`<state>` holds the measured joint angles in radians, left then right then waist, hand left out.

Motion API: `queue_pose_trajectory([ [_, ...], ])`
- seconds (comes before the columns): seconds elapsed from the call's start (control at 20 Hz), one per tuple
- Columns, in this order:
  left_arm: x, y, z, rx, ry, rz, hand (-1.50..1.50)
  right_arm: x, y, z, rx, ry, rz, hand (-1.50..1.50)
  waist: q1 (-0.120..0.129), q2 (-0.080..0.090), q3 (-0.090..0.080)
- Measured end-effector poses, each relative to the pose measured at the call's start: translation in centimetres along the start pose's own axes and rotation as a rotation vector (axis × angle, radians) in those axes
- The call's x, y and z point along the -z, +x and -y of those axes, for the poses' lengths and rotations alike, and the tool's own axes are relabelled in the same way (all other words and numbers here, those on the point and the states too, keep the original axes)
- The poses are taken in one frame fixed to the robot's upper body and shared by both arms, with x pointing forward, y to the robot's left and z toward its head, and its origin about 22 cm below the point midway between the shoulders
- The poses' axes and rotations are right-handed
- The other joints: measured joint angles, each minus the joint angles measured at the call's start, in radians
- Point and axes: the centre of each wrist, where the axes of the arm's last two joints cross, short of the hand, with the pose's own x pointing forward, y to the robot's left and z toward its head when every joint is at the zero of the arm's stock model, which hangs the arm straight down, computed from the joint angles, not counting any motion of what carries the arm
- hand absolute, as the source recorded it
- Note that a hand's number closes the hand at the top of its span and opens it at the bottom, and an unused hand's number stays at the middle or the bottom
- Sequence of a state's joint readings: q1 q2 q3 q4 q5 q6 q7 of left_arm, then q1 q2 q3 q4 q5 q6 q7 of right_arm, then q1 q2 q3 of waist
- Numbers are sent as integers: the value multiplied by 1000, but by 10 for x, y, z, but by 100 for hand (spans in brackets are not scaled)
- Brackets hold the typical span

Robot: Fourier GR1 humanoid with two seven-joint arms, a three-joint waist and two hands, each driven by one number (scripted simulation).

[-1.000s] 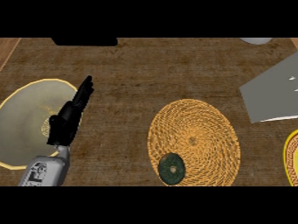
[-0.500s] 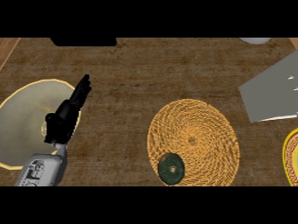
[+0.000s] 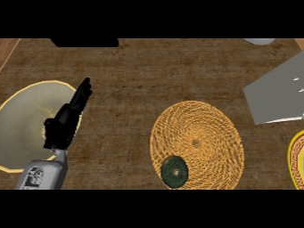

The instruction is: Pick the bell pepper from the placemat and place it in the tiered shelf

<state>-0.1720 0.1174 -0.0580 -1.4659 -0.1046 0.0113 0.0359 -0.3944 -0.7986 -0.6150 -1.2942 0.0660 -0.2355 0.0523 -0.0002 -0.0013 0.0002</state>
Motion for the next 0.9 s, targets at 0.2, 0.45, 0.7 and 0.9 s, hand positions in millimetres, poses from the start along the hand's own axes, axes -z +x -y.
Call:
queue_pose_trajectory([
  [0.2,2,0,5,-7,2,-2,0,7,13,13,66,32,1,-150,-2,0,0],
  [0.45,0,-3,5,-6,-4,-1,0,12,18,33,204,-33,-30,-150,-5,-1,0],
  [0.7,3,-3,5,-1,4,-8,0,33,36,83,331,-154,-96,-150,-9,-1,0],
  [0.9,-2,-6,9,0,6,-8,0,37,19,129,340,-206,-188,-150,-13,-2,0],
])
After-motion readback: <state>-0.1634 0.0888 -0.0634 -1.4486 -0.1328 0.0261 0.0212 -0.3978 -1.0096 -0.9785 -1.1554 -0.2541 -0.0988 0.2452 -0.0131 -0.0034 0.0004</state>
